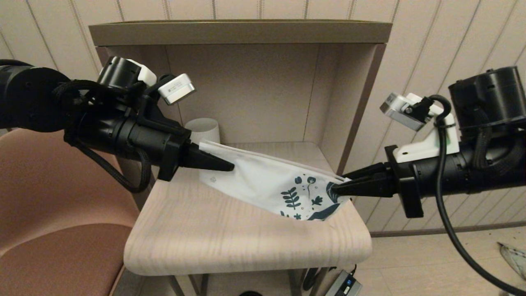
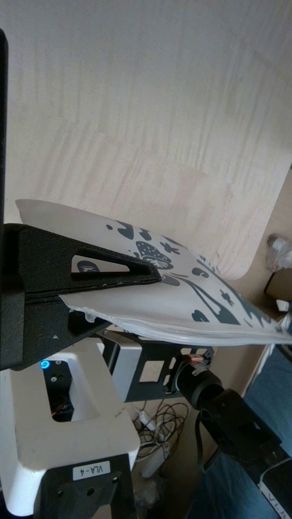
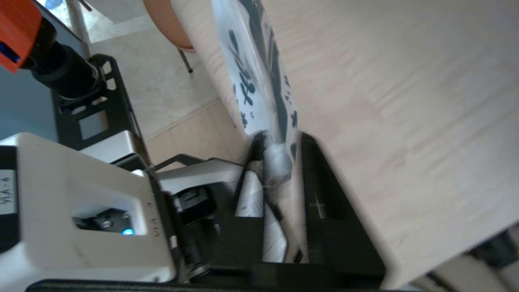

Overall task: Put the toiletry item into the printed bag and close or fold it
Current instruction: Close the strorage bag and place it on the desk

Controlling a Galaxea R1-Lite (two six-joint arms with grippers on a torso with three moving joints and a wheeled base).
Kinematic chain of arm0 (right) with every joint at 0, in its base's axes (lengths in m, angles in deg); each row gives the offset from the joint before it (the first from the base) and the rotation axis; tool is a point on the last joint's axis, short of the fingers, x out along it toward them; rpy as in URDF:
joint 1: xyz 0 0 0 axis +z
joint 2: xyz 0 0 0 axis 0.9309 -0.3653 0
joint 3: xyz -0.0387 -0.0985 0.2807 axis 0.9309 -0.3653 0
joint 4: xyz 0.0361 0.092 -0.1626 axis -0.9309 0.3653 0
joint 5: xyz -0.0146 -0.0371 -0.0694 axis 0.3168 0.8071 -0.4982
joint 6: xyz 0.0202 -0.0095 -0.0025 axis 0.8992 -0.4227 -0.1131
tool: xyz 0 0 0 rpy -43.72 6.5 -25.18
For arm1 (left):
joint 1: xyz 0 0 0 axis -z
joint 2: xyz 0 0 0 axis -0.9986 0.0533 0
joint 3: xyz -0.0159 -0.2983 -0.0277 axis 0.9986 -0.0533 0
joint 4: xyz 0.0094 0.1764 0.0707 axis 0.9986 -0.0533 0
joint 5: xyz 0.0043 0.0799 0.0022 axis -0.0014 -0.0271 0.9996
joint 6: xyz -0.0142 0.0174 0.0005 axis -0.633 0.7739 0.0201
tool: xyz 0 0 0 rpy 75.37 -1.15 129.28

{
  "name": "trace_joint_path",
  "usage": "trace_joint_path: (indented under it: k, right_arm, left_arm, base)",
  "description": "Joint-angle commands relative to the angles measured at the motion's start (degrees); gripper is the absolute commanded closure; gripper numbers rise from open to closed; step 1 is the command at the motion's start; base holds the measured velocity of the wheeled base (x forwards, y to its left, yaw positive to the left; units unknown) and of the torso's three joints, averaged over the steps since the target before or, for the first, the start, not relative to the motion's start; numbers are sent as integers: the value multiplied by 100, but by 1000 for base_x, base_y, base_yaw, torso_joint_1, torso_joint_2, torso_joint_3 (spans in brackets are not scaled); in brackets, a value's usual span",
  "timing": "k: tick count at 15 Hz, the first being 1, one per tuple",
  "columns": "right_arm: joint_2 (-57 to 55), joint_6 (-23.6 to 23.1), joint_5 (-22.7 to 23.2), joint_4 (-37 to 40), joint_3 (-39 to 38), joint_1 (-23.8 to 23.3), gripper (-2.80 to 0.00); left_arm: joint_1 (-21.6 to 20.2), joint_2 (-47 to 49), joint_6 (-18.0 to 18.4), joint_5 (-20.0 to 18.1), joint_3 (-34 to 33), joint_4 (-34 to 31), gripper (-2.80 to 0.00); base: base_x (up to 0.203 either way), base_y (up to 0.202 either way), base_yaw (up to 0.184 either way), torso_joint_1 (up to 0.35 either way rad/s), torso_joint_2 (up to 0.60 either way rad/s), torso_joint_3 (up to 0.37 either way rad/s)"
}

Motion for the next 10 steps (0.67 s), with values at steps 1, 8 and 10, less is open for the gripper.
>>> trace_joint_path:
  k: [1,8,10]
  right_arm:
    - [2,-25,28,-166,-93,2,-280]
    - [187,16,55,-191,38,-309,-280]
    - [376,46,70,-192,90,-585,-280]
  left_arm:
    - [2,-2,13,-33,0,-13,0]
    - [-232,636,-62,6,304,75,0]
    - [-473,910,-221,-27,544,78,0]
  base:
    - [0,0,0,0,0,0]
    - [0,0,0,0,0,0]
    - [0,0,0,0,0,0]
